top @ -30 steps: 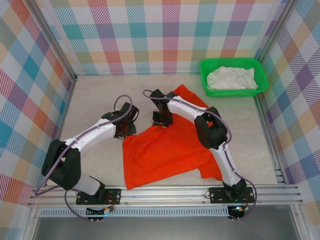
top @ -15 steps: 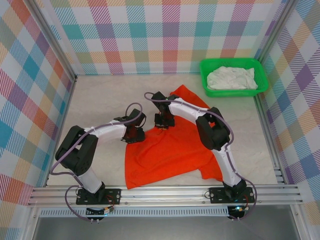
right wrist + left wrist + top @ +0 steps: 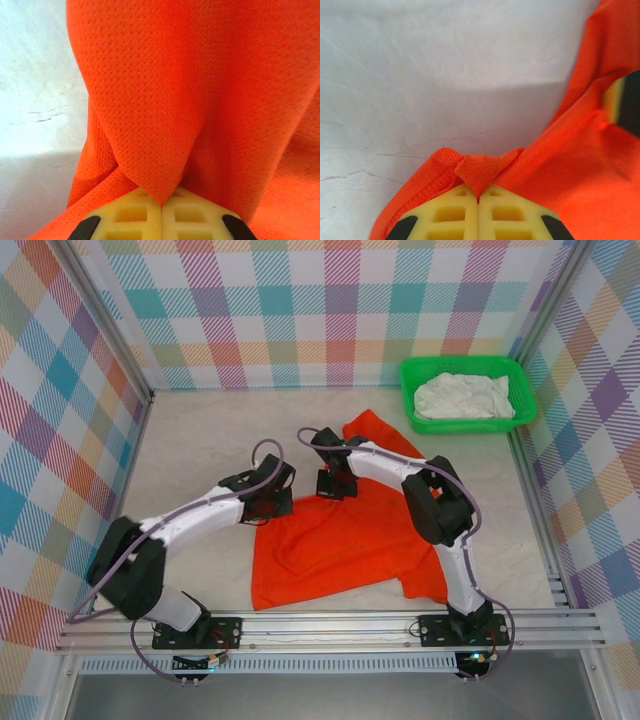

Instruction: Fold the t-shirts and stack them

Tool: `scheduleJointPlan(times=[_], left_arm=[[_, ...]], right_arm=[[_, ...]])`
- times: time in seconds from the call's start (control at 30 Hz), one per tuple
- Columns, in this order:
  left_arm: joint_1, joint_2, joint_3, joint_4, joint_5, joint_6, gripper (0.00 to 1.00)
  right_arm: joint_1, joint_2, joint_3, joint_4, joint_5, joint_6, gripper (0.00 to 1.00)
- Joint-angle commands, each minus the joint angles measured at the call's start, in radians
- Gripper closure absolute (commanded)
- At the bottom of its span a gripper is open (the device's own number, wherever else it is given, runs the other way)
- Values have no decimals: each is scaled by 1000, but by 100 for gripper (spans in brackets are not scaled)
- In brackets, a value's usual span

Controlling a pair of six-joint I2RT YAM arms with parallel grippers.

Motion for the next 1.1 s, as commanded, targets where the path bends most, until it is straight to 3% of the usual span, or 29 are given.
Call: scheduleJointPlan(times=[0.0,0.23,0.33,0.43,0.6,0.83,0.87,0.9,0.97,1.07], left_arm=[[-21,-95,-8,-86,-90,34,100],[-120,-162,-87,-56,-89,33,100],[-212,-149,-101,-30,-91,18,100],[-313,-114,-102,13,-85,-10,100],[-490,5,-46,62,-92,-44,100],[-614,179,55,55,-102,-84,100],[-621,187,70,46,-106,-84,96],[-624,189,80,38,-110,-82,81],[-629,172,100,29,-115,-76,49],[-628,116,125,-8,-143,-72,23]], right_arm=[[-17,-87,-73,124,38,41,100],[-22,-209,-274,422,25,69,100],[-25,-226,-297,407,75,100,100],[-32,-204,-265,283,127,136,100],[-45,-205,-294,238,146,179,67],[-46,-274,-299,157,206,149,48],[-47,-283,-294,140,209,138,46],[-47,-289,-289,124,207,129,41],[-46,-301,-282,99,185,102,40],[-46,-318,-285,68,117,64,43]])
